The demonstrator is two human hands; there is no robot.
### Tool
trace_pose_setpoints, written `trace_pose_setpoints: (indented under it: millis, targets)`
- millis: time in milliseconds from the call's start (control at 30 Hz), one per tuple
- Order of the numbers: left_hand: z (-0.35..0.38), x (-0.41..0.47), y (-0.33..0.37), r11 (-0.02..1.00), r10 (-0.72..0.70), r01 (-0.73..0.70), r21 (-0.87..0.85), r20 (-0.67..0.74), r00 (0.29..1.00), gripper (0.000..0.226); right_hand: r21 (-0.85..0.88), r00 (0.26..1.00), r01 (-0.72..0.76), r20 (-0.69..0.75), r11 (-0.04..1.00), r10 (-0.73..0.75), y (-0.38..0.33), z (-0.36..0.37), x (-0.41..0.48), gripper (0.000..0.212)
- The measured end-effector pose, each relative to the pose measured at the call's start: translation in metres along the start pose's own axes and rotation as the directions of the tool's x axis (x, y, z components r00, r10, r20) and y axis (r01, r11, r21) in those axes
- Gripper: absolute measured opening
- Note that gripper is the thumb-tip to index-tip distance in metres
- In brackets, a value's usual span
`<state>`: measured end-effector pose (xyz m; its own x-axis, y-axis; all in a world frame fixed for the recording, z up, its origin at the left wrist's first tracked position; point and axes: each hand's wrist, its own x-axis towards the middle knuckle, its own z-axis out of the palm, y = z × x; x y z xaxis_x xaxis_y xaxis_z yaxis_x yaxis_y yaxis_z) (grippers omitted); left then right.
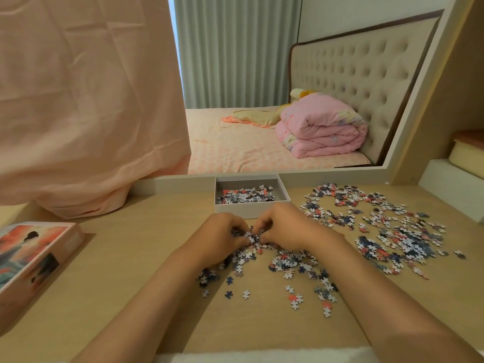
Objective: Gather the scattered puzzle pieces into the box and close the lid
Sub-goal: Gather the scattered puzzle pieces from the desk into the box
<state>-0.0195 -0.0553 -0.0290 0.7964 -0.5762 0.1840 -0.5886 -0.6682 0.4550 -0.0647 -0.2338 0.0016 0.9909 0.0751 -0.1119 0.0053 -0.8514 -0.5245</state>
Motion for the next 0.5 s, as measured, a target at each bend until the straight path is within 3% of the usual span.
trace_pose_setpoints:
  millis: [133,300,500]
  targets:
    - [-0.006,0.007,-0.001,0.989,-0.047,0.048,-0.141,0.008,0.999,0.01,0.167,0.998,-0.038,-0.039,0.985,0.045,0.003,0.0,0.002,0.015]
    - [-0.029,0.03,0.0,0.978,-0.024,0.007,-0.209,-0.081,0.996,0.009,0.319,0.986,0.034,-0.163,0.947,0.019,-0.002,-0.022,0.011,0.016]
    - [-0.053,0.077,-0.004,0.976,-0.002,-0.032,-0.217,-0.157,0.988,0.012,0.245,0.947,0.097,-0.322,0.965,-0.013,-0.01,-0.05,0.053,0.013]
